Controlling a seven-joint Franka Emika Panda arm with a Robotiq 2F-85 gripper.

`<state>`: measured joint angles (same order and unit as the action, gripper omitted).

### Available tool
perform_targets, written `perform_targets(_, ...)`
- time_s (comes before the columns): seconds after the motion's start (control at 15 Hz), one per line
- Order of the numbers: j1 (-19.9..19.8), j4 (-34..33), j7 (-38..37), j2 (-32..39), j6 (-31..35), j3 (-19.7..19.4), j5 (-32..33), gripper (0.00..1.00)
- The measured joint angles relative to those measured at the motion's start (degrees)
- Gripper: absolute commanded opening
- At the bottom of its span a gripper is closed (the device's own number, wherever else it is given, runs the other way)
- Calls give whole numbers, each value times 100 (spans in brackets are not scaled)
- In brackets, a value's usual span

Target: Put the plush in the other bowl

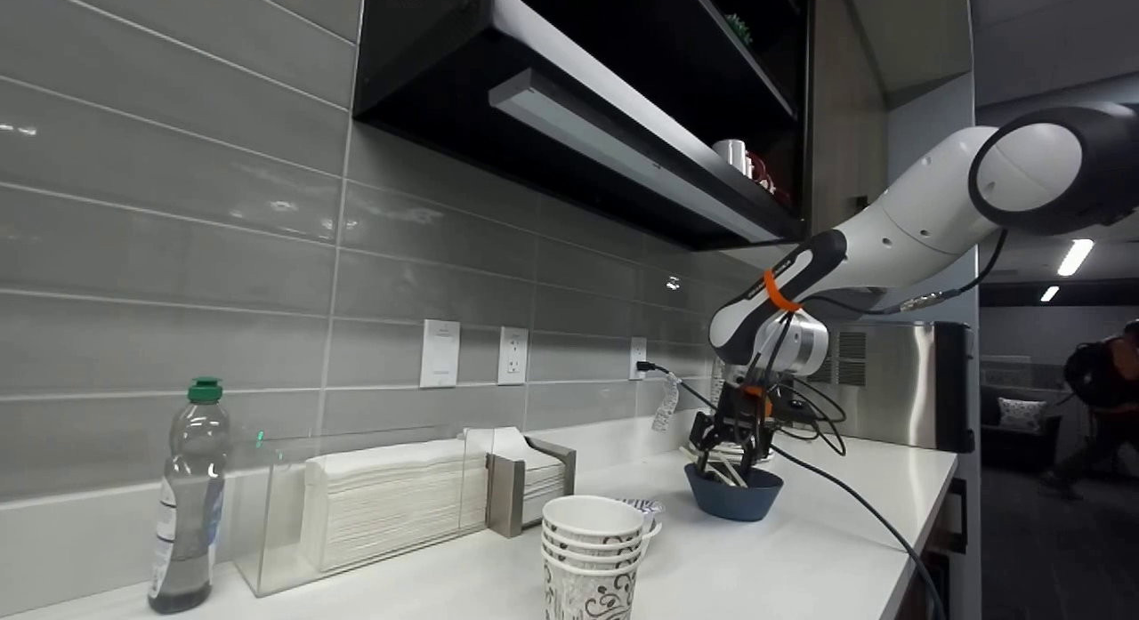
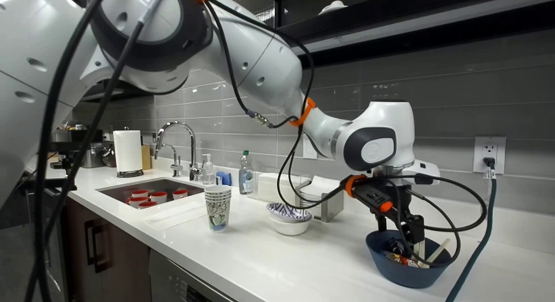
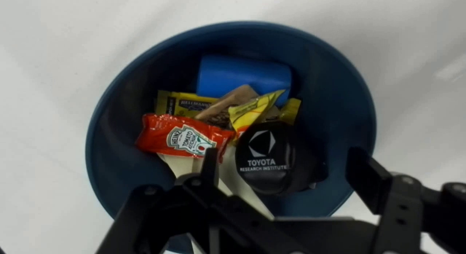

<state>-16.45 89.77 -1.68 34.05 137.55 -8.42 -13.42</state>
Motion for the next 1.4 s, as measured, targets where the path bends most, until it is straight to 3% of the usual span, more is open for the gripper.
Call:
perform_targets(0.07,-3,-73,-26,95,22,-5,0,64)
perform_targets(0.67,-39,-445,-141,391,29,-26,11,1)
perform_targets(0.87,-35,-396,-125,160,-110,-28,35,0)
perform_targets(1.07,-49,-17,87,-524,-338,-32,37,0)
perform_targets(1.13,-66,170,243,-805,-464,-19,17,26)
perform_targets(1.2,-83,355,375,-1071,-635,-5,2,27)
perform_targets(1.4,-82,756,513,-1509,-1073,9,-31,46)
